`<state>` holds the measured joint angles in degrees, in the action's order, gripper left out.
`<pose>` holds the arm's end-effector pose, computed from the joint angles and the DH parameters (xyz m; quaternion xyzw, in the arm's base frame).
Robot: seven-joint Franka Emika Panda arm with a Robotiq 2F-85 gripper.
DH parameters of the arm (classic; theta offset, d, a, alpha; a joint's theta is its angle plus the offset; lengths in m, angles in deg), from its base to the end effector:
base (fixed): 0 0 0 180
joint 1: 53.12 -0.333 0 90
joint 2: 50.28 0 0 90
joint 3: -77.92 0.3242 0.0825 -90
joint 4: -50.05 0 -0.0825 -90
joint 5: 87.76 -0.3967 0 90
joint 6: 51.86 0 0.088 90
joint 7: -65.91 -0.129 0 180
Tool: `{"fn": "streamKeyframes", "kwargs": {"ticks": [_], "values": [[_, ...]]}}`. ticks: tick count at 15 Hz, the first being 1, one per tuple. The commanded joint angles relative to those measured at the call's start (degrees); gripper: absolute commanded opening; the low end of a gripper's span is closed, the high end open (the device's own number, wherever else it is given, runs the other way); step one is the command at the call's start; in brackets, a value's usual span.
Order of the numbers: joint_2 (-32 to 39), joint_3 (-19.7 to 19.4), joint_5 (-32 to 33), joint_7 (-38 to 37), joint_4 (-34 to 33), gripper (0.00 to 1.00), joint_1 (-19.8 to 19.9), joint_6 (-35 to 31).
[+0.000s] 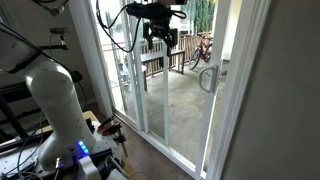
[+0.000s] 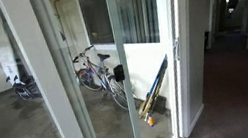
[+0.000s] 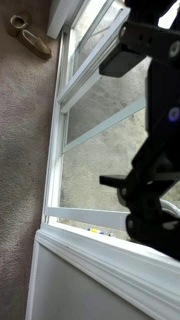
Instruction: Open the door
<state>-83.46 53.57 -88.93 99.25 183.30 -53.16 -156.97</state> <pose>0.3634 -0.1812 0.5194 -0.9866 -0.1042 -0.0762 0.0996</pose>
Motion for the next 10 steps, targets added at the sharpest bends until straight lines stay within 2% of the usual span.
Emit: {"fn": "streamKeyframes", "kwargs": {"ticks": [1,6,10], "values": [[0.6,1.6,-1.1,1.0,-0.2,1.0,2.0,0.2],[1.6,-0.2,-1.1,3.7,-1.0,1.0,2.5,-0.7],[5.7,-4.3,-3.3,8.4,-6.3,1.0,2.8,0.1]]}}
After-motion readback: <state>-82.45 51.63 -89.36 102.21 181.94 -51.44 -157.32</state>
